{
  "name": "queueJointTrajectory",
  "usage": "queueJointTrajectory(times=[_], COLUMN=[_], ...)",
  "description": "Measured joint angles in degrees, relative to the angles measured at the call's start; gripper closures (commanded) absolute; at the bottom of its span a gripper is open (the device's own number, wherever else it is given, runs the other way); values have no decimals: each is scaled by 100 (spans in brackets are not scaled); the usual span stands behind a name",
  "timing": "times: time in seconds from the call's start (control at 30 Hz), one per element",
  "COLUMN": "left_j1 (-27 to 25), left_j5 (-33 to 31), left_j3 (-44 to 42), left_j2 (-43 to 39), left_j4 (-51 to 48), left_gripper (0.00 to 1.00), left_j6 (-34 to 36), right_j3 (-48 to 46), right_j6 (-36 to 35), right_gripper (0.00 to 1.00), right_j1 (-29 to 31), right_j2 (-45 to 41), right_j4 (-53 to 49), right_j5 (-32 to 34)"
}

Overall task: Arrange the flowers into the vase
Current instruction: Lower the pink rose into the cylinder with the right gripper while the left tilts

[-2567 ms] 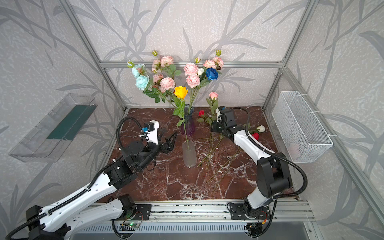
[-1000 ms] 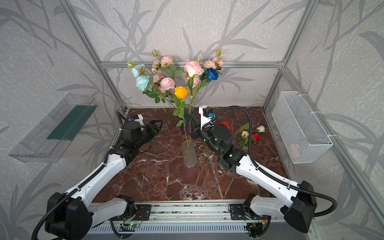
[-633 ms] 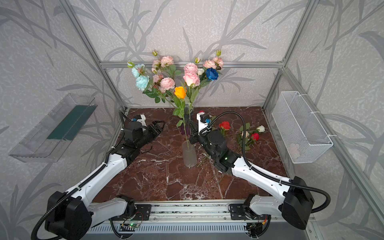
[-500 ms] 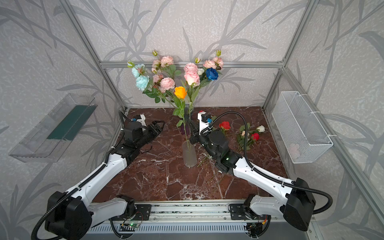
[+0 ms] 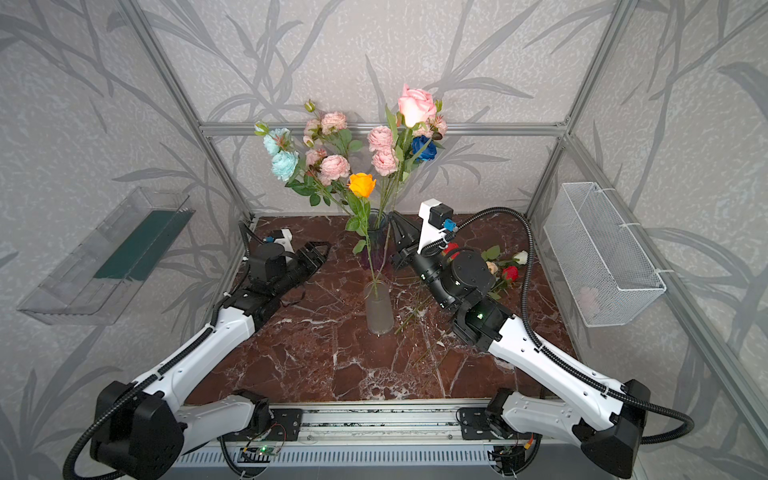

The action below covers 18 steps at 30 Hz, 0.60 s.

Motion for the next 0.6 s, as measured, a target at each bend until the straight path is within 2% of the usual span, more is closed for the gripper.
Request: queueJointTrajectory(times=[0.33,0.6], left_j1=[-92,-149], left_j5=[24,24], left_j3=[-2,0], left_j2=[0,0], left_j4=[37,37], left_gripper=[27,27], left_j6=[0,4], right_j3=[-313,-885], right_j6=[-166,188], right_gripper=[100,98], right_j1=[-72,-96], right_j2=[361,612], right_j4=[92,278], right_j5=[155,192])
